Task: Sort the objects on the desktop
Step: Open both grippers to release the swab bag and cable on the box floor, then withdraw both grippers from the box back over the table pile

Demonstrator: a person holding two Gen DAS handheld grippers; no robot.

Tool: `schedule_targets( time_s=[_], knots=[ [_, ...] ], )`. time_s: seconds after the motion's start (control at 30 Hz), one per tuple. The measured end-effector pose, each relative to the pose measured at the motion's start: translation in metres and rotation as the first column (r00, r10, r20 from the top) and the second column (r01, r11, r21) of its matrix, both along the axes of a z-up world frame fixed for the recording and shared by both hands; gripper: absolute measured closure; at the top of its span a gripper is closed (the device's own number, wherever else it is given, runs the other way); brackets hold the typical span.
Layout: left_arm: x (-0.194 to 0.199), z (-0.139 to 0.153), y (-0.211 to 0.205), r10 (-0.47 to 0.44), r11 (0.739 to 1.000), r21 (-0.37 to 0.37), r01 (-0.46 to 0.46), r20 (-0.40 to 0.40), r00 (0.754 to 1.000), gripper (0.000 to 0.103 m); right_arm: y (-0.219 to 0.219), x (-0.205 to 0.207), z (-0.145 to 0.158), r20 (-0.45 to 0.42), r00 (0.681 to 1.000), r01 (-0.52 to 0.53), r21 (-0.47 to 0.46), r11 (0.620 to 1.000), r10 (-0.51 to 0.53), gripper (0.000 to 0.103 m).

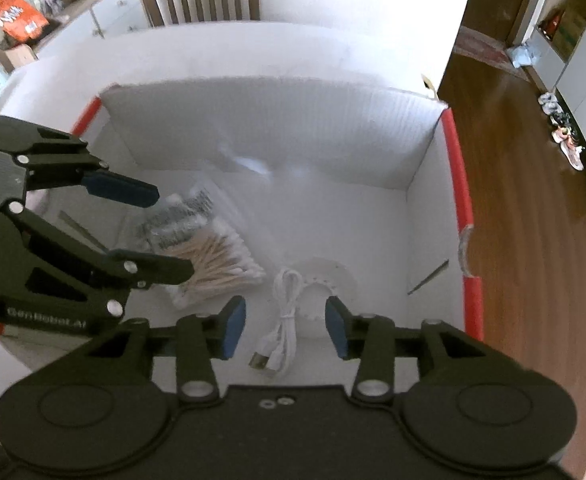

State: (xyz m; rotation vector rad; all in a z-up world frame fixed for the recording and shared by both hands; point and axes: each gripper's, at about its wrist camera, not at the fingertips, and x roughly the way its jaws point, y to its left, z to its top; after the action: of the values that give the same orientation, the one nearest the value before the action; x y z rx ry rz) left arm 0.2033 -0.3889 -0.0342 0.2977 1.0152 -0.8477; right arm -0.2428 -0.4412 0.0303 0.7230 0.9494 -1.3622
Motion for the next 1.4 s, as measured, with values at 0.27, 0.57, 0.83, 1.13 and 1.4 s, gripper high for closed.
schedule_targets(
  time_s=[0.27, 0.57, 0.83, 1.13, 1.4],
  knots=[
    [-0.011, 0.013, 0.014, 0.035, 0.999, -0.037, -0.034, 0.019, 0.999, 0.042, 0.017, 0.008, 0.02, 0.024, 0.999, -0.042, -0.071, 0.997, 0.044, 0.044],
    [-0.023, 0.026, 0.028, 0.05, 0.997, -0.064, -0.047, 0.052, 0.997, 0.041, 0.036, 0.009, 0.03, 0.049, 0.997, -0.057, -0.11, 0.992, 0.063, 0.041],
    [-0.037, 0.038, 0.047, 0.052, 0.993, -0.111, -0.044, 0.068, 0.996, 0.025, 0.054, 0.016, 0.035, 0.055, 0.997, -0.05, -0.132, 0.99, 0.058, 0.041],
    [-0.054, 0.047, 0.076, 0.063, 0.983, -0.178, -0.043, 0.108, 0.992, 0.003, 0.072, 0.035, 0.04, 0.042, 0.999, -0.024, -0.159, 0.987, 0.032, 0.041],
    [-0.062, 0.05, 0.104, 0.066, 0.975, -0.218, -0.043, 0.102, 0.993, 0.002, 0.086, 0.062, 0.039, 0.044, 0.999, 0.013, -0.173, 0.985, -0.006, 0.041]
  ],
)
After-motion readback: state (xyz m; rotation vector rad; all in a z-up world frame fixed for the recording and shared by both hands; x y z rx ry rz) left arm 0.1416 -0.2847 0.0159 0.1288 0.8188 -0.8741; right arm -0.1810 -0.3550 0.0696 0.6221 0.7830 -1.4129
